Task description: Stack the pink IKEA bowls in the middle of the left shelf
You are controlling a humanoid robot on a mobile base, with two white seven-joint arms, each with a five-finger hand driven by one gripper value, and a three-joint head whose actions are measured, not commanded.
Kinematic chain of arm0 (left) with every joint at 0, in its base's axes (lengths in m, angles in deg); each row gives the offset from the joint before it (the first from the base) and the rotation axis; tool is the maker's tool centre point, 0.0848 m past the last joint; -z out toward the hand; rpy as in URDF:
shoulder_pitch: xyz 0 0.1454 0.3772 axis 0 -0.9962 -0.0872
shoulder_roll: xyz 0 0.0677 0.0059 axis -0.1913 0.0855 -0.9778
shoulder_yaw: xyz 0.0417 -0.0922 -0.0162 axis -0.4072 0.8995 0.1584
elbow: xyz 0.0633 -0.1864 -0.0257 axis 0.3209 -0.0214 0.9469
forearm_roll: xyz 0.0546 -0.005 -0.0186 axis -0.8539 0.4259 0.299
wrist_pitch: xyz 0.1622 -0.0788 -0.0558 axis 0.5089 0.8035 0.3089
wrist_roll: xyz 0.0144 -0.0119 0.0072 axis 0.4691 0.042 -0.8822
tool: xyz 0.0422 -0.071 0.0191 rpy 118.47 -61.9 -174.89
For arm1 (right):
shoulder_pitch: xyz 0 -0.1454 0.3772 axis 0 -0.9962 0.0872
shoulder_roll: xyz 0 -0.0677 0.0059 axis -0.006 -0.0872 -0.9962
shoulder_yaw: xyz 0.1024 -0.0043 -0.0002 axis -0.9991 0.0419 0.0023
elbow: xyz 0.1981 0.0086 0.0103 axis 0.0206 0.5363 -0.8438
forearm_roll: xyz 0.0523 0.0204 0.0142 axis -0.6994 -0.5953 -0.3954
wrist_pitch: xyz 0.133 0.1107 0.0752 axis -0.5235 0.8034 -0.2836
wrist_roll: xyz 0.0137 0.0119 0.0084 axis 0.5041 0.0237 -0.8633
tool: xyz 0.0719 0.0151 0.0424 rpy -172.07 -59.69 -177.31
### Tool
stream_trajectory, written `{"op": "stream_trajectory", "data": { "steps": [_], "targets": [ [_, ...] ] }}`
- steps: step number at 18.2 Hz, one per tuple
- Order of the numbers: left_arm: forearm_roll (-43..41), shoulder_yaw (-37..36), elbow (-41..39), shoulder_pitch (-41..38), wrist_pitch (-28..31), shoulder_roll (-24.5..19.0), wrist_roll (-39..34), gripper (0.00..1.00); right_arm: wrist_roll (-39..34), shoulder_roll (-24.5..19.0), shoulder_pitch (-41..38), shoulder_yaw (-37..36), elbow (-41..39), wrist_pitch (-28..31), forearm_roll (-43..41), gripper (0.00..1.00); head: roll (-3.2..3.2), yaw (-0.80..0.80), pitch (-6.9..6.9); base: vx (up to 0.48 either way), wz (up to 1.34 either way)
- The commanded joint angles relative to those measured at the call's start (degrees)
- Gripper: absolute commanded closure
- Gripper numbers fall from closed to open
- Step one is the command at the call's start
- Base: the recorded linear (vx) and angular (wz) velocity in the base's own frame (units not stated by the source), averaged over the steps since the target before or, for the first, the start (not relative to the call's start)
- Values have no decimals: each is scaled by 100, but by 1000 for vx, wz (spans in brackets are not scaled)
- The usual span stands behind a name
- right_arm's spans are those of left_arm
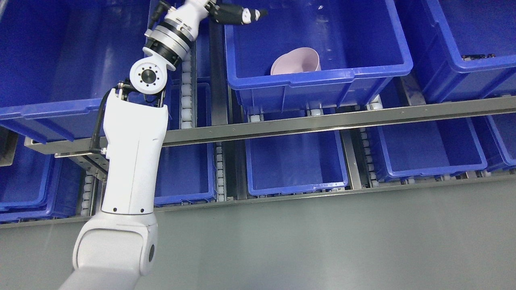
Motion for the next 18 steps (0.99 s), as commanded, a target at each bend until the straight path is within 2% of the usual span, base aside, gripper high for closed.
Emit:
{"op": "stream_trajectory", "data": {
  "steps": [1,4,6,10,15,18],
  "targets": [
    [1918,864,-381,-314,543,46,-1233,0,1,100,2,0,0,-1,0,0,0,0,0,0,0],
    [1918,662,-1435,-1235,825,46,-1180,0,1,100,2,0,0,-1,0,0,0,0,0,0,0],
    [1927,566,-1780,-1702,835,46,-1014,0,1,100,2,0,0,-1,0,0,0,0,0,0,0],
    [1927,539,-1966,-1931,835,46,-1004,0,1,100,2,0,0,-1,0,0,0,0,0,0,0],
    [1927,109,-2238,-2758,835,46,-995,0,1,100,2,0,0,-1,0,0,0,0,0,0,0],
    [1927,108,-2317,-2802,835,46,-995,0,1,100,2,0,0,-1,0,0,0,0,0,-2,-10]
  ]
}}
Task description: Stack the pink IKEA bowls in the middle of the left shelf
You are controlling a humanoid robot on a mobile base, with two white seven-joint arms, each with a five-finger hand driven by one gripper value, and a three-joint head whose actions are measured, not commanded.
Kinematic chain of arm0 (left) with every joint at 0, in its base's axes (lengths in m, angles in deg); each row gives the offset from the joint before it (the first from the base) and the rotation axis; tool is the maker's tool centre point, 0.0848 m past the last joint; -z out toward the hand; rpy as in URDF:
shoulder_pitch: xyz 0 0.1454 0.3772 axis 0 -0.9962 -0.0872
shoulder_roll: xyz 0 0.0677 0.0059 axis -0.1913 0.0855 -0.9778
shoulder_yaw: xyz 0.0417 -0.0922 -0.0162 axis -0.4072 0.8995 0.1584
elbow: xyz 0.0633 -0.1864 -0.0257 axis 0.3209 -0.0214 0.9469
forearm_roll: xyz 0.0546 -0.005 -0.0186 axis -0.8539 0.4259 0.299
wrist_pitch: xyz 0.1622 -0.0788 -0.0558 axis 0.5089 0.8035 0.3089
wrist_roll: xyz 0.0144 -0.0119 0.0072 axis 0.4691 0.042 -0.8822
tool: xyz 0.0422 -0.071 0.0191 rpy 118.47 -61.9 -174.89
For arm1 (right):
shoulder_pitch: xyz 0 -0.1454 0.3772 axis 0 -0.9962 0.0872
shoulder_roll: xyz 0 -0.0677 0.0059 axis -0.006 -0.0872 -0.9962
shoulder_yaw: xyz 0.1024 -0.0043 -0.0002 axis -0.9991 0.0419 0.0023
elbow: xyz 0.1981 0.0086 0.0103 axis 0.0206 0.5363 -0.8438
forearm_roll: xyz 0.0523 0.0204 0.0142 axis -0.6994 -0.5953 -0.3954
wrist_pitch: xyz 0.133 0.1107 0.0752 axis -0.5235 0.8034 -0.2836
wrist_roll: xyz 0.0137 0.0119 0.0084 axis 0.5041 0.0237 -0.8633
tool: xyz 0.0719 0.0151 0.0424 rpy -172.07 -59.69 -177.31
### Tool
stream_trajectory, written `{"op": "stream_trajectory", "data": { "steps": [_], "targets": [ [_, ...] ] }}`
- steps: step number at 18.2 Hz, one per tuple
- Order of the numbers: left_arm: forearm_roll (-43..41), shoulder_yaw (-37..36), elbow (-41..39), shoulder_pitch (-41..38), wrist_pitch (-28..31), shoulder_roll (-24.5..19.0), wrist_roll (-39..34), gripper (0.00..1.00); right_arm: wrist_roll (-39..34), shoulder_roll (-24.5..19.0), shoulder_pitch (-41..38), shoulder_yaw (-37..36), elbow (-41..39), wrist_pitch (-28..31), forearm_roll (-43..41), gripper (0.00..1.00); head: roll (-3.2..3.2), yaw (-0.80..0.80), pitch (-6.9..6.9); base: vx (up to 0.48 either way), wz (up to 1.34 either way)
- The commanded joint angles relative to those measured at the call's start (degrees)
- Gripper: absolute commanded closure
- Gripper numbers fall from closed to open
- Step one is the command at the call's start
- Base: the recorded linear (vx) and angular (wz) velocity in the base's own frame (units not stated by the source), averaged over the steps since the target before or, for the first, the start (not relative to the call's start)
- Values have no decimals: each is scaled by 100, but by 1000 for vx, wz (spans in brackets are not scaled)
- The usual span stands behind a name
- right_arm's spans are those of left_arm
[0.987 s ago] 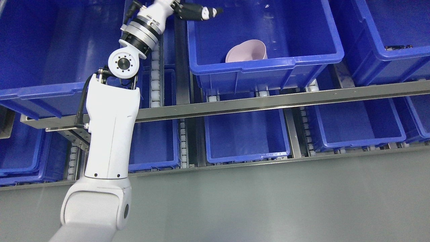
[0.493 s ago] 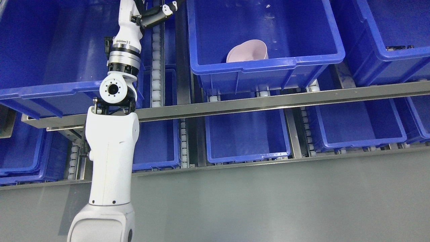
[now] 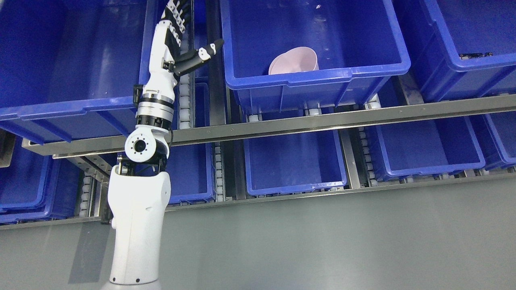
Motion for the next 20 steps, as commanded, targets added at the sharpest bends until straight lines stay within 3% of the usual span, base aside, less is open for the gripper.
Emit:
{"op": "stream_trajectory", "data": {
  "steps": [1,20],
  "targets": [
    [58,-208,-750,-520,-37,-73,5,0,1,100,0,0,0,-4,0,0,0,0,0,0,0],
    [58,-507,-996,-599,-29,-73,14,0,1,100,0,0,0,-4,0,0,0,0,0,0,0]
  ]
}}
